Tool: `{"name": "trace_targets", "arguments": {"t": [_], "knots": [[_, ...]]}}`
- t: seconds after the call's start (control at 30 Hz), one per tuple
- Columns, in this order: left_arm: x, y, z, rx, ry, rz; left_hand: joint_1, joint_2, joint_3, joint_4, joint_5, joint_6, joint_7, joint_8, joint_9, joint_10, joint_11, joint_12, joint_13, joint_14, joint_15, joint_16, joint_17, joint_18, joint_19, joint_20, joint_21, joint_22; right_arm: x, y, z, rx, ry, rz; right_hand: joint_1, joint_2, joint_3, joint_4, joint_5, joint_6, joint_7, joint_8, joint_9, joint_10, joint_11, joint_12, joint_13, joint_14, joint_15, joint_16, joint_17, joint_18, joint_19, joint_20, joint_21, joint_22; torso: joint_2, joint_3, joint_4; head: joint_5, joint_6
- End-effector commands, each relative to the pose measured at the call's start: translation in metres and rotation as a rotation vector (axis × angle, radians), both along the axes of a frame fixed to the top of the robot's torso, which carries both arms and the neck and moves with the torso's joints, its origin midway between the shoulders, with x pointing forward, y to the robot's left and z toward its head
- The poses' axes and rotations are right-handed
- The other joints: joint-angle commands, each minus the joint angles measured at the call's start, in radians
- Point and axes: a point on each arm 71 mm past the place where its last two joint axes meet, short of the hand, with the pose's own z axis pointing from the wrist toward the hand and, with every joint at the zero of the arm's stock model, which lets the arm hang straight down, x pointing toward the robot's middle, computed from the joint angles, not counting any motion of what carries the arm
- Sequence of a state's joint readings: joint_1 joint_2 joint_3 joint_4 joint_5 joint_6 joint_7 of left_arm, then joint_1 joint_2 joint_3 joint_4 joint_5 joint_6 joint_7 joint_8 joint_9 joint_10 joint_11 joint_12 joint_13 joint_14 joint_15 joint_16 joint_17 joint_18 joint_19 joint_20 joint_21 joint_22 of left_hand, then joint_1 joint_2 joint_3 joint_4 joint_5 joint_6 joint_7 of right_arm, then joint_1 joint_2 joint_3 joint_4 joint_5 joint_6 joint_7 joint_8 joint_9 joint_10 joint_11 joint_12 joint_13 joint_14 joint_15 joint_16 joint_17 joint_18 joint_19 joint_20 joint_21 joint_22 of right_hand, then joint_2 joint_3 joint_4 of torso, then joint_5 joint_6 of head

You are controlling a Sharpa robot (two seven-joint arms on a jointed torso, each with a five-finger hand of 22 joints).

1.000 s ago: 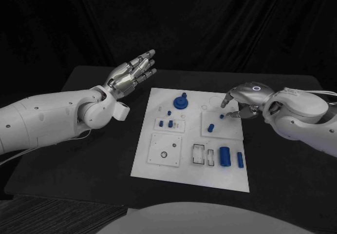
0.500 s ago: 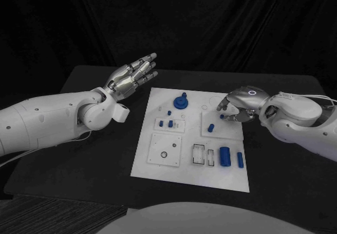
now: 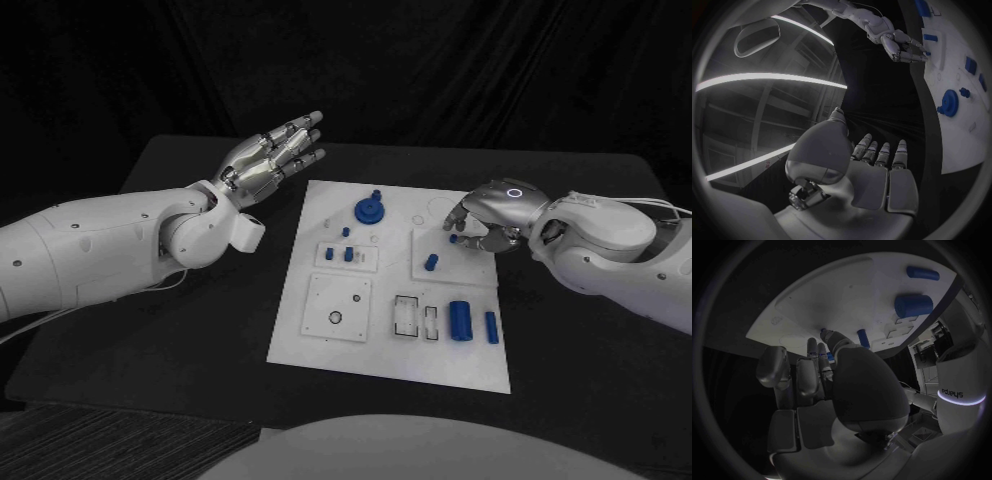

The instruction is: Assemble the parts on the task board

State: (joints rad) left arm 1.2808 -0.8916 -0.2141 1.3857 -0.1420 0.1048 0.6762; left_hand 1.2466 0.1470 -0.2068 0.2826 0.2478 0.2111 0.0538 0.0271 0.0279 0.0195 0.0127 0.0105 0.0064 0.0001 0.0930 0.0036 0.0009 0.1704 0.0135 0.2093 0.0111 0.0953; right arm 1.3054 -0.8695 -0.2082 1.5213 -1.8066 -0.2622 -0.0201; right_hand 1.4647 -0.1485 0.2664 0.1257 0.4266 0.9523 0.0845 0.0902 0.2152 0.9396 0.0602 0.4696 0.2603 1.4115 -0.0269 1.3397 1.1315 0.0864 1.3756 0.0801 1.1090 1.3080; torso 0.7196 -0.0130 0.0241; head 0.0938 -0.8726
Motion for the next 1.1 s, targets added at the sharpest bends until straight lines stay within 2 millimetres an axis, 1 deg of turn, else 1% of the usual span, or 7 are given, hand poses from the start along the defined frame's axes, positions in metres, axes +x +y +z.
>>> {"name": "trace_targets", "arguments": {"t": [0.03, 0.2, 0.3, 0.47, 0.7, 0.83, 1.1], "knots": [[-0.002, 0.000, 0.008, -0.086, -0.083, -0.012, 0.018, 0.004, -0.006, -0.003, 0.013, 0.008, 0.000, 0.003, 0.001, -0.001, 0.008, 0.003, 0.001, 0.000, 0.010, -0.004, -0.001, 0.010, 0.001, 0.012, 0.004, 0.006, 0.000, 0.001, -0.001, 0.008, -0.017, 0.012, 0.003, -0.005, 0.010, 0.001, 0.008, 0.008, 0.001, 0.004, 0.003, -0.012, 0.002, -0.002, 0.000, -0.002, -0.006, -0.006, -0.001, 0.006, 0.001, -0.005, -0.004, 0.140, 0.000, -0.0003, -0.0007, -0.002, 0.000], [-0.002, -0.001, 0.007, -0.086, -0.078, -0.017, 0.032, 0.009, -0.008, -0.006, 0.029, 0.015, 0.003, 0.004, 0.002, 0.000, 0.011, 0.004, 0.001, 0.000, 0.017, -0.004, -0.001, 0.010, 0.005, 0.018, 0.006, 0.014, 0.000, 0.001, -0.004, 0.007, -0.012, 0.015, -0.004, -0.007, 0.023, 0.002, 0.013, 0.024, 0.008, 0.013, 0.016, -0.032, 0.007, -0.018, -0.006, -0.006, -0.003, -0.009, -0.007, 0.007, -0.002, -0.003, -0.009, 0.139, -0.001, 0.0003, -0.0003, -0.003, 0.000], [-0.002, -0.002, 0.007, -0.086, -0.075, -0.020, 0.041, 0.011, -0.009, -0.010, 0.039, 0.022, 0.006, 0.006, 0.003, 0.001, 0.014, 0.005, 0.002, 0.000, 0.021, -0.004, -0.001, 0.011, 0.007, 0.021, 0.007, 0.019, 0.000, 0.002, -0.005, 0.006, -0.010, 0.016, -0.009, -0.008, 0.029, 0.002, 0.017, 0.041, 0.019, 0.022, 0.025, -0.035, 0.005, -0.024, -0.009, -0.007, -0.003, -0.010, -0.009, 0.007, -0.003, -0.002, -0.010, 0.139, 0.001, 0.0009, 0.0003, -0.004, 0.000], [-0.002, -0.002, 0.006, -0.085, -0.071, -0.024, 0.050, 0.014, -0.011, -0.013, 0.048, 0.034, 0.011, 0.008, 0.005, 0.002, 0.018, 0.006, 0.002, 0.000, 0.026, -0.004, -0.001, 0.011, 0.011, 0.025, 0.009, 0.026, 0.000, 0.002, -0.007, 0.004, -0.005, 0.018, -0.013, -0.007, 0.034, 0.001, 0.016, 0.060, 0.022, 0.033, 0.036, -0.032, 0.004, -0.028, -0.011, -0.006, -0.003, -0.009, -0.007, 0.007, -0.003, -0.002, -0.010, 0.139, -0.001, -0.0004, -0.0003, 0.001, 0.000], [-0.002, -0.003, 0.005, -0.083, -0.064, -0.029, 0.080, 0.021, -0.011, -0.030, 0.086, 0.066, 0.022, 0.015, 0.008, 0.003, 0.026, 0.006, 0.002, 0.000, 0.035, -0.004, -0.001, 0.010, 0.017, 0.032, 0.011, 0.032, -0.001, 0.003, -0.010, -0.002, 0.007, 0.023, -0.017, -0.009, 0.035, 0.000, 0.011, 0.072, 0.024, 0.041, 0.045, -0.027, 0.004, -0.032, -0.014, -0.007, -0.003, -0.011, -0.010, 0.008, -0.003, -0.002, -0.011, 0.139, -0.001, -0.0008, -0.0015, 0.001, 0.000], [-0.001, -0.003, 0.004, -0.081, -0.060, -0.029, 0.090, 0.025, -0.011, -0.035, 0.098, 0.084, 0.027, 0.020, 0.010, 0.003, 0.030, 0.007, 0.002, 0.000, 0.039, -0.004, -0.001, 0.010, 0.021, 0.035, 0.013, 0.039, -0.001, 0.003, -0.011, -0.003, 0.011, 0.025, -0.018, -0.008, 0.039, -0.003, 0.002, 0.084, 0.024, 0.048, 0.055, -0.016, 0.004, -0.035, -0.017, -0.008, -0.003, -0.011, -0.011, 0.008, -0.004, -0.002, -0.012, 0.139, -0.001, -0.0008, 0.0011, -0.002, 0.000], [-0.001, -0.004, 0.003, -0.077, -0.054, -0.031, 0.100, 0.031, -0.010, -0.041, 0.111, 0.096, 0.032, 0.024, 0.011, 0.004, 0.034, 0.008, 0.003, 0.000, 0.042, -0.004, -0.001, 0.010, 0.025, 0.038, 0.014, 0.042, -0.002, 0.003, -0.011, 0.003, 0.006, 0.027, -0.011, 0.001, 0.044, -0.022, 0.000, 0.133, 0.018, 0.090, 0.109, 0.043, -0.004, -0.042, -0.025, -0.008, -0.006, -0.012, -0.012, 0.007, -0.002, -0.004, -0.008, 0.140, -0.002, -0.0010, 0.0000, 0.002, 0.000]]}}
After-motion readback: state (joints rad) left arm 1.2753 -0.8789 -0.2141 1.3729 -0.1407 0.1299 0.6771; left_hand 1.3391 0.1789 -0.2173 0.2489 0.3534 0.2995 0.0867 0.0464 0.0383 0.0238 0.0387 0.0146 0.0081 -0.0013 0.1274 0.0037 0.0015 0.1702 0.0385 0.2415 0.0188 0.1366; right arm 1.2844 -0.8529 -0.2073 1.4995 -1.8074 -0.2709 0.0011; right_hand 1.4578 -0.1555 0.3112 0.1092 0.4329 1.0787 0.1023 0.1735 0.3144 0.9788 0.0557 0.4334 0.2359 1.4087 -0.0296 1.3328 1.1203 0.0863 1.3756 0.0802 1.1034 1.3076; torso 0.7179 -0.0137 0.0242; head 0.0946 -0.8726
